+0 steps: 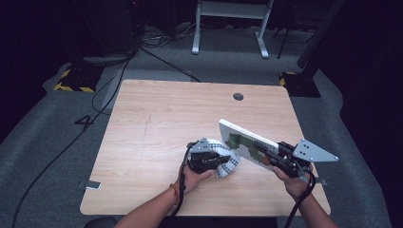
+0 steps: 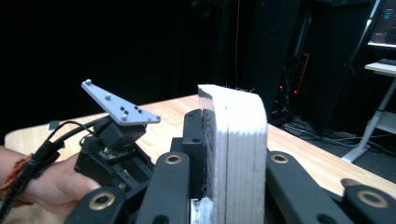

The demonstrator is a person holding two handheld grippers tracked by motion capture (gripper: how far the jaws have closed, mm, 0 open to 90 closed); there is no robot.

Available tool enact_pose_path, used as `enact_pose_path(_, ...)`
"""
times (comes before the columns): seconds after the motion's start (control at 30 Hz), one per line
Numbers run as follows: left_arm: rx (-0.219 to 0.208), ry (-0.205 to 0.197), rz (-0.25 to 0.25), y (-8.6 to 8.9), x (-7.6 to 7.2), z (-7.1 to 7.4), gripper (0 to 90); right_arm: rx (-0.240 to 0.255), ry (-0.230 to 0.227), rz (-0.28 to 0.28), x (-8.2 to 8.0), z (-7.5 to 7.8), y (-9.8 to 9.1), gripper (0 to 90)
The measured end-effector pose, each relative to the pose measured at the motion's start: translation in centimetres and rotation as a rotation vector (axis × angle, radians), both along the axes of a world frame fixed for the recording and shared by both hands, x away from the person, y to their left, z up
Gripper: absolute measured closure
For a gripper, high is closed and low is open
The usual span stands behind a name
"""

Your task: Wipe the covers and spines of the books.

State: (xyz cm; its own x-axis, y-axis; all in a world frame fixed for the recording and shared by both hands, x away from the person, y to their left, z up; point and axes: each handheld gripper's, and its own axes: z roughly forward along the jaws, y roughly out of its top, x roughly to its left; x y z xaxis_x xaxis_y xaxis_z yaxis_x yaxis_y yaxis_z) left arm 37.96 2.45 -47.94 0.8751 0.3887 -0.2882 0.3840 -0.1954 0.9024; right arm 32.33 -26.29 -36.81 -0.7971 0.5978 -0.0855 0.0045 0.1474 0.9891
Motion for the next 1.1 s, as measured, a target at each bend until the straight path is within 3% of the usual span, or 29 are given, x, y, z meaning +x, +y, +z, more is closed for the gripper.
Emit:
enact_pose_path(0.17,-0.050,-0.031,0.043,0.7,-0.1,0.5,81.9,0.041,0.004,0.006,-0.1,-0.2,0.2,78.0)
enact_pose_path(0.3,-0.123,-0.072,0.099,2.2,0.1,1.7,81.8,0.081,0.042,0.009,0.0,-0.7,0.3,76.8)
enact_pose_path(0.37,-0.141,-0.088,0.113,2.7,0.1,1.9,81.8,0.089,0.050,0.011,0.1,-0.8,0.3,76.8)
enact_pose_path(0.43,-0.164,-0.110,0.125,3.3,0.0,2.2,81.8,0.112,0.085,0.021,0.4,-1.1,0.1,76.7)
enact_pose_path(0.6,-0.156,-0.125,0.127,3.4,0.1,2.1,81.9,0.130,0.130,-0.001,1.0,-1.5,-0.6,78.4)
enact_pose_path(1.1,-0.099,-0.113,0.096,2.5,0.0,1.4,81.8,0.091,0.097,-0.026,1.2,-1.3,-1.0,78.9)
